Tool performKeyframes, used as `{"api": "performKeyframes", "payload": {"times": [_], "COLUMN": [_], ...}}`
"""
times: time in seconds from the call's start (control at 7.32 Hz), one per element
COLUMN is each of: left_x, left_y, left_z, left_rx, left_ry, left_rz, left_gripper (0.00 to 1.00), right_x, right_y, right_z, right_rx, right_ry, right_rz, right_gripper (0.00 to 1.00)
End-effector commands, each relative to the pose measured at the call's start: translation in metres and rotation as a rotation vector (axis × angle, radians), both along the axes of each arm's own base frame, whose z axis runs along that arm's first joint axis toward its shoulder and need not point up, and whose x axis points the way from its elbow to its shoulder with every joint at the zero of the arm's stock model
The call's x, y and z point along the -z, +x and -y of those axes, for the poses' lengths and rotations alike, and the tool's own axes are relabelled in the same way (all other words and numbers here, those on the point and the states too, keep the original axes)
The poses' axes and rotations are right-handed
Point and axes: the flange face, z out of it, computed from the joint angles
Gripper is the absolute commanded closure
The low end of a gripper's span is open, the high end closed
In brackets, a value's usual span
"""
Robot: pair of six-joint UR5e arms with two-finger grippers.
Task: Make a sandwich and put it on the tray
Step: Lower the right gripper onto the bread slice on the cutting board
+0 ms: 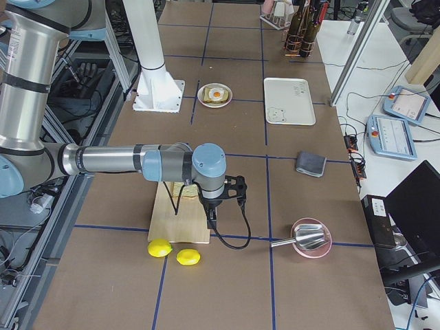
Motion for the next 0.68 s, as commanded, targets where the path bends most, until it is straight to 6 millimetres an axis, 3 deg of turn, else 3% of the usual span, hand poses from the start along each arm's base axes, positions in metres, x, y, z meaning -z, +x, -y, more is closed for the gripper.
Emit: {"api": "performKeyframes", "payload": {"times": [0.0,0.27,0.55], "left_x": [0.0,0.001,0.0], "left_y": [0.0,0.001,0.001], "left_z": [-0.001,-0.001,-0.002], "left_rx": [0.0,-0.001,-0.001], "left_ry": [0.0,0.0,-0.003], "left_rz": [0.0,-0.012,-0.015], "left_gripper": [0.0,0.0,0.0], "right_x": [0.006,0.022,0.036], "right_y": [-0.003,-0.012,-0.033], "right_z": [0.005,0.015,0.008], "right_rx": [0.004,0.024,0.073], "right_ry": [0.048,0.128,0.178], "right_rz": [-0.003,0.016,0.171], "right_gripper": [0.0,0.0,0.0]}}
